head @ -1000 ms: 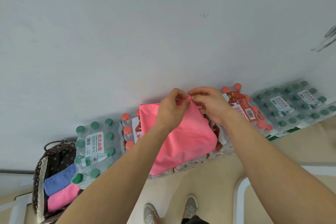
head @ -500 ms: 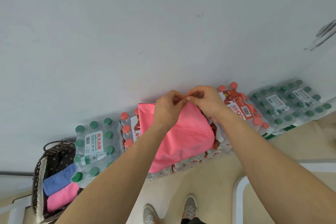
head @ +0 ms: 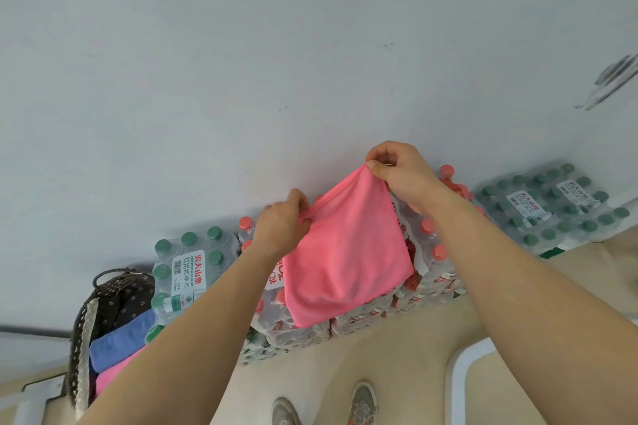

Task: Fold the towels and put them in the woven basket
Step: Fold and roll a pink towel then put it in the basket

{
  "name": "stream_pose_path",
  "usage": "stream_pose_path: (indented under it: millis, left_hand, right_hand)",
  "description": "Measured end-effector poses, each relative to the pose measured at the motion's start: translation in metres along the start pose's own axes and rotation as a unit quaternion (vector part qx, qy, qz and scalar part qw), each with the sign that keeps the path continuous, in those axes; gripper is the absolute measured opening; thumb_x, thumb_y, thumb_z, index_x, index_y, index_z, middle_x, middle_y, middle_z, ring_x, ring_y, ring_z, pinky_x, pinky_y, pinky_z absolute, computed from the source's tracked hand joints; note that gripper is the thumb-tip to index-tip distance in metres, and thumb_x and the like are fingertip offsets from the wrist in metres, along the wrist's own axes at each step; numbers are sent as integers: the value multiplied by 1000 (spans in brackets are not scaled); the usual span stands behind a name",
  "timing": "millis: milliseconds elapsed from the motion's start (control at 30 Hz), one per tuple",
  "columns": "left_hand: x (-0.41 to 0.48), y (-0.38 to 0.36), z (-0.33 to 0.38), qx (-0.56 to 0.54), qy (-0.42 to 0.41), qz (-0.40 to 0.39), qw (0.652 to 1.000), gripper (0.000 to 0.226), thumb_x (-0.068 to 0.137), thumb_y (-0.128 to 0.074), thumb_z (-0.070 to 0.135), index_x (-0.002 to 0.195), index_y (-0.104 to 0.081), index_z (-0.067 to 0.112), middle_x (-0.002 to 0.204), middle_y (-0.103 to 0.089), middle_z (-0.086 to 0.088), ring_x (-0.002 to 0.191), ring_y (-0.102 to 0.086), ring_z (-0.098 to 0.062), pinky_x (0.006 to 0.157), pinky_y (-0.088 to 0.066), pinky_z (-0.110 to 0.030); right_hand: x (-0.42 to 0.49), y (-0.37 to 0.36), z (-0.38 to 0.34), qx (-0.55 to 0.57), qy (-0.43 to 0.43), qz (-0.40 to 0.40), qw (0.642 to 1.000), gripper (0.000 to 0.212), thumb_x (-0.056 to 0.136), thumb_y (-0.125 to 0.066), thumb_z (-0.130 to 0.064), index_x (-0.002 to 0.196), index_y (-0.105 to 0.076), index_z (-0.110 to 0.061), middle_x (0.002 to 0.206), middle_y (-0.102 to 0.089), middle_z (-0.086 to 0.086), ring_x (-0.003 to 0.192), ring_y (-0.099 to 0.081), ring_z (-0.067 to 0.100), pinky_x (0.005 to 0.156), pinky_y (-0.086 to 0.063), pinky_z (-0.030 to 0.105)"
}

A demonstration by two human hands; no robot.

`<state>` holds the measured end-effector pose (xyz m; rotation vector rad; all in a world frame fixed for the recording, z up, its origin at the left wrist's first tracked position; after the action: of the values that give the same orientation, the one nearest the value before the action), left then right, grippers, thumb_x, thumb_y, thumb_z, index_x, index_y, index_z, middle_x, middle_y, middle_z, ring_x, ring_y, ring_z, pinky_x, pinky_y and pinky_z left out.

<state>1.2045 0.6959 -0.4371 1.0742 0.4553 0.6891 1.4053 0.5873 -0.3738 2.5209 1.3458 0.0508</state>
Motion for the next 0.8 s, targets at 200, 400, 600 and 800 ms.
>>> stream_pose_path:
  millis: [200, 400, 600, 800]
  left_hand:
    - [-10, 15, -45, 47, 46, -14, 998, 18, 94, -50, 31, 106, -62, 27, 88, -73, 3, 88, -67, -26, 87, -45, -37]
    - [-24, 51, -85, -124, 143, 13, 982, 9, 88, -67, 27, 95, -70, 21, 87, -69, 3, 83, -63, -20, 70, -46, -28]
    - [-42, 78, -101, -313, 182, 52, 931, 12, 85, -76, 21, 94, -75, 13, 87, -72, -8, 79, -69, -22, 70, -59, -27]
    - [-68, 100, -105, -328, 207, 102, 916, 15, 91, -68, 24, 98, -68, 10, 91, -68, -10, 77, -64, -21, 72, -59, -37]
  right_hand:
    - [1, 18, -5, -100, 9, 68, 993, 15, 96, -58, -8, 95, -67, -21, 90, -62, -6, 83, -56, 11, 69, -41, 11]
    - [-5, 9, 9, -284, -21, 40, 958, 26, 97, -47, -4, 107, -71, -8, 117, -69, 7, 113, -59, 24, 91, -40, 24]
    - [-15, 5, 12, -235, -63, 80, 967, 28, 99, -39, -7, 110, -65, -6, 120, -64, 8, 107, -56, 24, 84, -37, 26]
    - [-26, -11, -2, -184, -40, 43, 981, 27, 102, -39, -16, 110, -64, -9, 112, -63, 4, 106, -57, 22, 87, -41, 31]
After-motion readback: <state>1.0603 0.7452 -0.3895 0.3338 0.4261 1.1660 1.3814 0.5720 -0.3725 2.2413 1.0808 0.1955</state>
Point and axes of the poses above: each hand's wrist, its own x-axis towards the middle knuckle, its own y-axis out of the back of the hand, z = x × y, the point moved 9 cm from there along x, towards the middle knuckle
